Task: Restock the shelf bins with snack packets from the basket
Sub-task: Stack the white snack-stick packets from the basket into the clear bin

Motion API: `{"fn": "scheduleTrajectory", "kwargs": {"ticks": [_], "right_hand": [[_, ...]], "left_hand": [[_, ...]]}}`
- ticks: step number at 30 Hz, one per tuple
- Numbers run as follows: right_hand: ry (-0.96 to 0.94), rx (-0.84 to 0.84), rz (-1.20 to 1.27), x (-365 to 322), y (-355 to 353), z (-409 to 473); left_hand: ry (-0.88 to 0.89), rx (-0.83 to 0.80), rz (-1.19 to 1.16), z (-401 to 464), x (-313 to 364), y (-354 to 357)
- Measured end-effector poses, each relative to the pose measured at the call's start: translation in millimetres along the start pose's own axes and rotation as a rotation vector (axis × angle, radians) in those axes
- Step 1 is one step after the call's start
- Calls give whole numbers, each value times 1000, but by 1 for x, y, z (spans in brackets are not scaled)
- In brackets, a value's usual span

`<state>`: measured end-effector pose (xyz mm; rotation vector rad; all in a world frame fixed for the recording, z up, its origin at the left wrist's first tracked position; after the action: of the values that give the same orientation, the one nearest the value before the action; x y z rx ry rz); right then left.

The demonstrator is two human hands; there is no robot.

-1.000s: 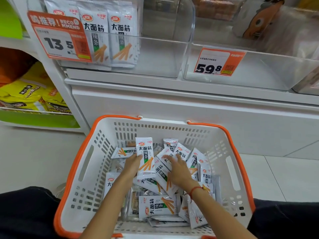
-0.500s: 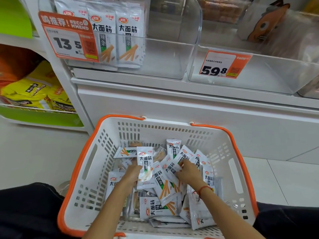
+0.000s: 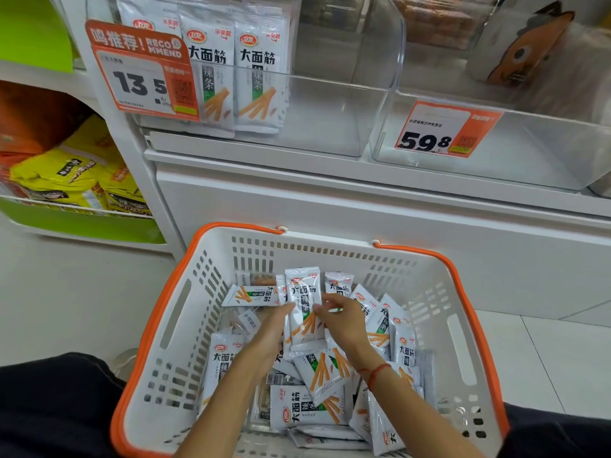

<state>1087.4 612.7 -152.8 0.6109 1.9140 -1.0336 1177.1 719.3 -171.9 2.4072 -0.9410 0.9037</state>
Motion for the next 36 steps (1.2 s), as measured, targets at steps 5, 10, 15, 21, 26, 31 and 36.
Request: {"fn": "scheduleTrajectory", "kwargs": {"ticks": [5,10,15,21,26,31,36], "right_hand": [[-8,-55,116,6,9,-6],[115,-9,363,10,10,-10],[90,-139,252,-9,7,-8],[-34,-393,-823,11,10,-15],[-56,-358,-1039,27,24,-33],[15,-285,-683,14,3,-7],[213,-211,77,-23,-26,13]], "left_hand": [[121,28,53,-6,3,4],[213,58,130,-12,8,5],[149,104,91,0,4,-10],[84,212,-92,7,6,-39],[39,220,-203,2,7,-42],[8,244,-303,-2,8,-39],[-6,278,-246,7,2,-35]]}}
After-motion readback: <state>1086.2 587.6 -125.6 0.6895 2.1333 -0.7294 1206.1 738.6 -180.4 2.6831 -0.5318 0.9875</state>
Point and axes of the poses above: each hand's wrist, its own z-axis towards the middle knuckle, its own y-axis out of the palm, x = y × z, the point moved 5 cm from there along z, towards the middle knuckle, and after that the axes turned 2 degrees about x, right-handed, at the moved point
